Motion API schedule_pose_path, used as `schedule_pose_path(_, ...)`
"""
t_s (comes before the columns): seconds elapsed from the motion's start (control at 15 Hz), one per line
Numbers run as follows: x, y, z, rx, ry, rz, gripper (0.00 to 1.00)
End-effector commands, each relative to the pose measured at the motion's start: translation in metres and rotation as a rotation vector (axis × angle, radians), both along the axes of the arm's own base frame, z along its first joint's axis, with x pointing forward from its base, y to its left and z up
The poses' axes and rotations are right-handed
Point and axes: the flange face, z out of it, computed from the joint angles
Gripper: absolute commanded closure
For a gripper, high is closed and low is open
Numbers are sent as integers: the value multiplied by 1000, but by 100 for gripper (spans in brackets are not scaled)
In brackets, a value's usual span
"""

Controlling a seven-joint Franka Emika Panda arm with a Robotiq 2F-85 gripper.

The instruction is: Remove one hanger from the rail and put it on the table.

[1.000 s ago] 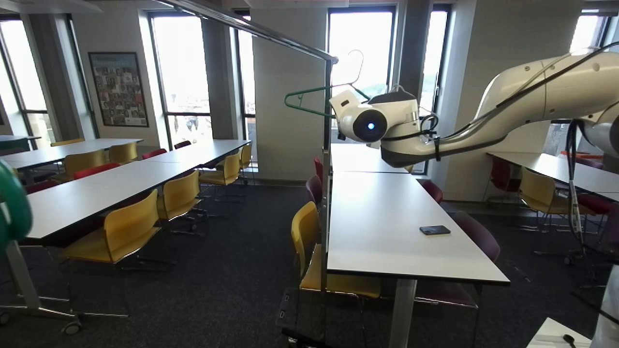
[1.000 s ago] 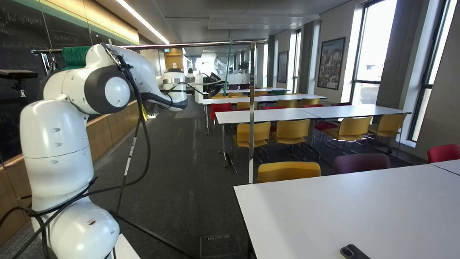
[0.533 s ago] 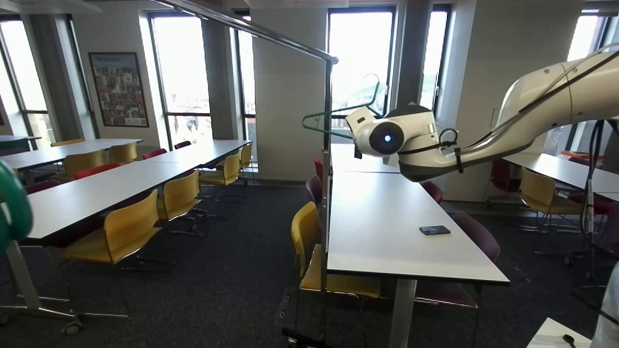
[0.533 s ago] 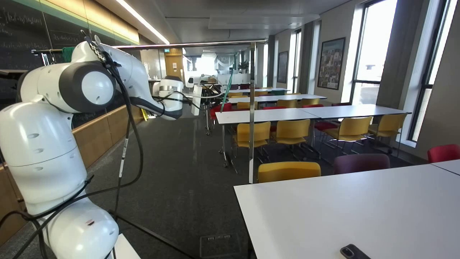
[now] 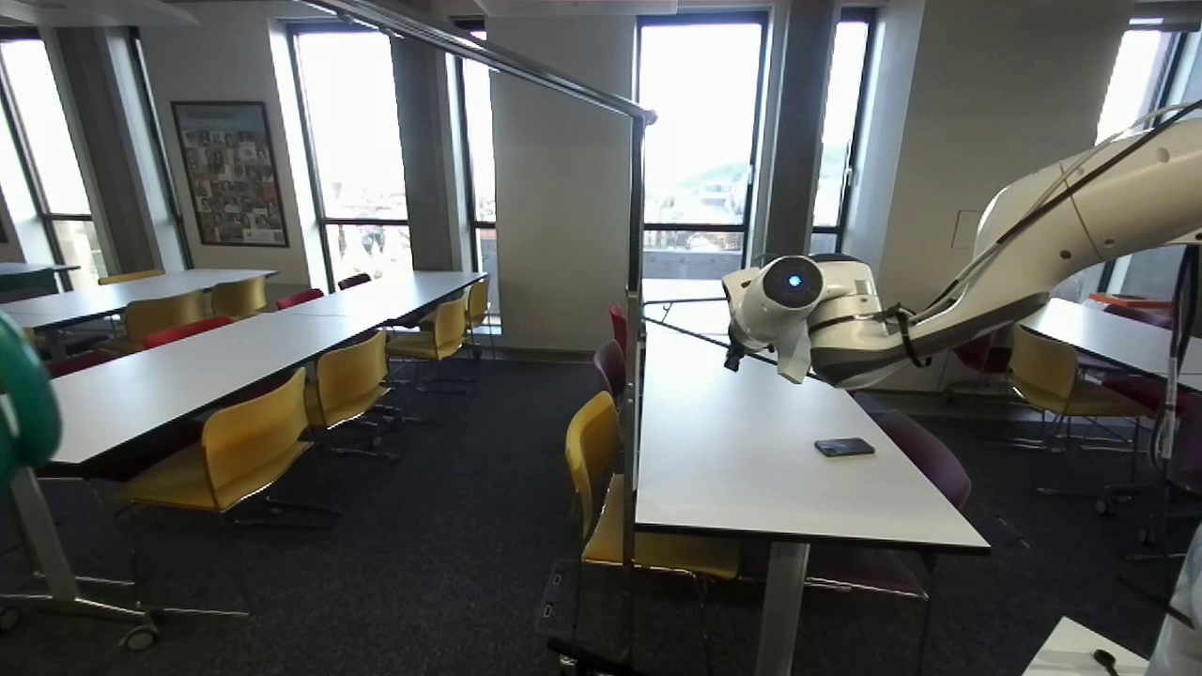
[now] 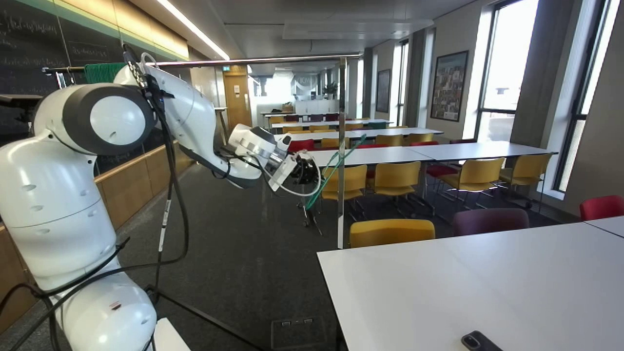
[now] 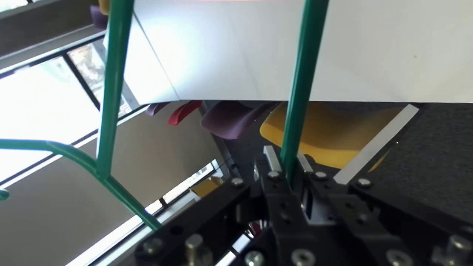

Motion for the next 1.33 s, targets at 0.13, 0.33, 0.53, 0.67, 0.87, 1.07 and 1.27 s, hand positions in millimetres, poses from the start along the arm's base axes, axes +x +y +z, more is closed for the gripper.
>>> schedule_pose_path(0.13, 14, -62, -38, 303, 95, -126, 97)
schedule_pose_path(0.33, 26, -78, -62, 446, 162, -187, 97)
schedule_pose_path(0.53, 37, -87, -80, 531, 224, -227, 97)
schedule_pose_path(0.67, 42, -93, -90, 558, 272, -232, 97)
schedule_pose_path(0.87, 49, -110, -99, 484, 369, -192, 97)
schedule_pose_path(1.07, 55, -136, -102, 346, 488, -160, 97)
schedule_pose_path(1.27, 61, -153, -100, 312, 544, -104, 97)
